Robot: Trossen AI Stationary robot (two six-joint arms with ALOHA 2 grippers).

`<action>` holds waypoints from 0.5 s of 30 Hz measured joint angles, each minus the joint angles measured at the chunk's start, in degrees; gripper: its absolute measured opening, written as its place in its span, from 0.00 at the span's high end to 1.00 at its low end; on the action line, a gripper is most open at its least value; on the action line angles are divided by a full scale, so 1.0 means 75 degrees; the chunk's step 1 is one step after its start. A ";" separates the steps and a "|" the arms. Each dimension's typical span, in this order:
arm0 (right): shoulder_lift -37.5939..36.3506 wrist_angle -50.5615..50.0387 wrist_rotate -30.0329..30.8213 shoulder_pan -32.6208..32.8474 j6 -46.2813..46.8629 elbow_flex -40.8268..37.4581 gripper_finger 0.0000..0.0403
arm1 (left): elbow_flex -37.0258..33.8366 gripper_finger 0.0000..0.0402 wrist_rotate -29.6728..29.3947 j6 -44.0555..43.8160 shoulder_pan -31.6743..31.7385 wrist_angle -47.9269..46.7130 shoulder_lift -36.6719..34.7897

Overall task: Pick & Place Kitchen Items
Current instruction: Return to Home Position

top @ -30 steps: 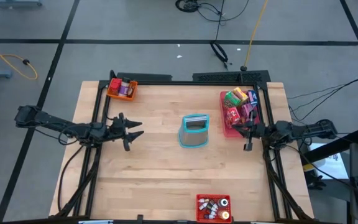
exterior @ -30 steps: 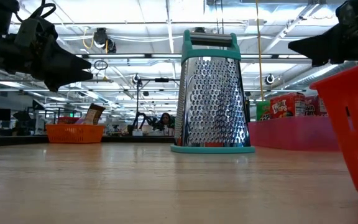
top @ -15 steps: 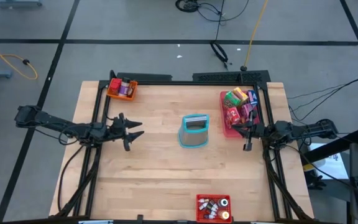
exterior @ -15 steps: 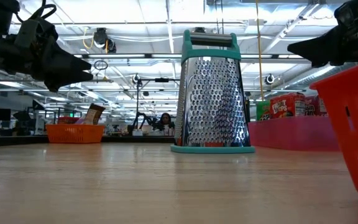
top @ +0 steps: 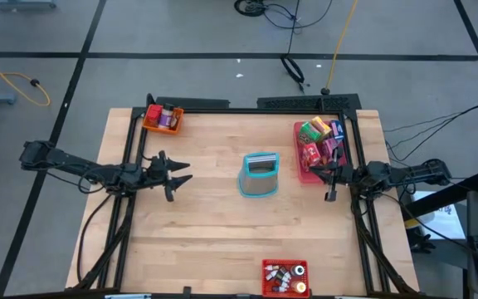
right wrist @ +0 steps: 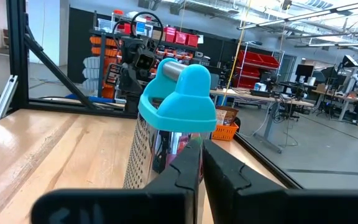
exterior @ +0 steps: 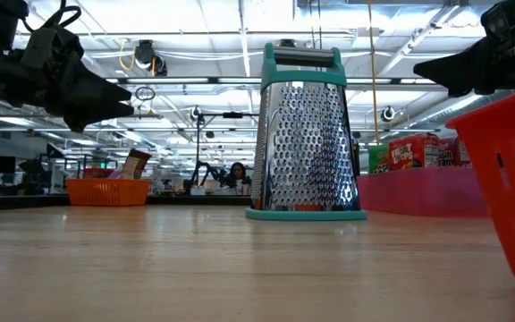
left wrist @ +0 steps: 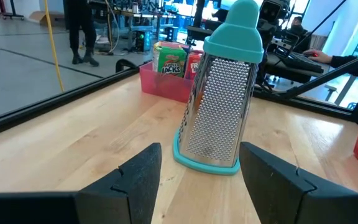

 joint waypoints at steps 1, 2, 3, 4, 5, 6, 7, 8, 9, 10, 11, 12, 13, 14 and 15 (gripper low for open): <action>0.0000 0.0000 0.0000 0.0000 -0.0003 0.0000 0.97 | 0.0000 0.46 0.0000 0.0000 0.0000 0.0000 0.0000; 0.0000 0.0000 0.0000 0.0000 -0.0003 0.0000 0.97 | 0.0000 0.46 -0.0001 0.0000 0.0000 0.0000 0.0000; 0.0000 -0.0003 0.0000 0.0000 0.0000 0.0000 0.98 | 0.0000 0.46 0.0000 0.0000 0.0000 0.0000 0.0000; 0.0000 -0.0001 0.0000 0.0000 -0.0001 0.0000 0.98 | 0.0000 0.46 0.0000 0.0000 0.0000 0.0000 0.0000; 0.0000 0.0000 0.0000 0.0000 -0.0001 0.0000 0.98 | 0.0000 0.46 0.0000 0.0000 0.0000 0.0000 0.0000; 0.0000 -0.0001 0.0000 0.0000 0.0000 0.0000 0.98 | 0.0000 0.46 -0.0002 0.0000 0.0000 0.0000 0.0000; -0.0001 0.0000 0.0000 0.0000 0.0000 0.0000 0.98 | 0.0000 0.46 -0.0002 0.0000 0.0000 0.0000 0.0000; 0.0000 0.0000 0.0000 0.0000 -0.0001 0.0000 0.98 | 0.0000 0.46 -0.0002 0.0000 0.0000 0.0000 0.0000; 0.0000 0.0000 0.0000 0.0000 -0.0003 0.0000 0.98 | 0.0000 0.46 -0.0001 0.0000 0.0000 0.0000 0.0000; 0.0000 0.0000 0.0000 0.0000 -0.0003 0.0000 0.98 | 0.0000 0.46 -0.0002 0.0000 0.0000 0.0000 0.0000; -0.0001 -0.0001 0.0000 0.0000 0.0000 0.0000 0.98 | 0.0000 0.46 -0.0003 0.0000 0.0000 0.0000 0.0000; 0.0000 0.0000 0.0000 0.0000 -0.0003 0.0000 0.98 | 0.0000 0.46 -0.0003 0.0000 0.0000 0.0000 0.0000; 0.0000 0.0000 0.0000 0.0000 -0.0001 0.0000 0.98 | 0.0000 0.46 -0.0003 0.0000 0.0000 0.0000 0.0000; 0.0000 0.0000 0.0000 0.0000 -0.0002 0.0000 0.98 | 0.0000 0.46 -0.0003 0.0000 0.0000 0.0000 0.0000; 0.0000 -0.0002 0.0000 0.0000 -0.0001 0.0000 0.98 | 0.0000 0.46 -0.0003 0.0000 0.0000 0.0000 0.0000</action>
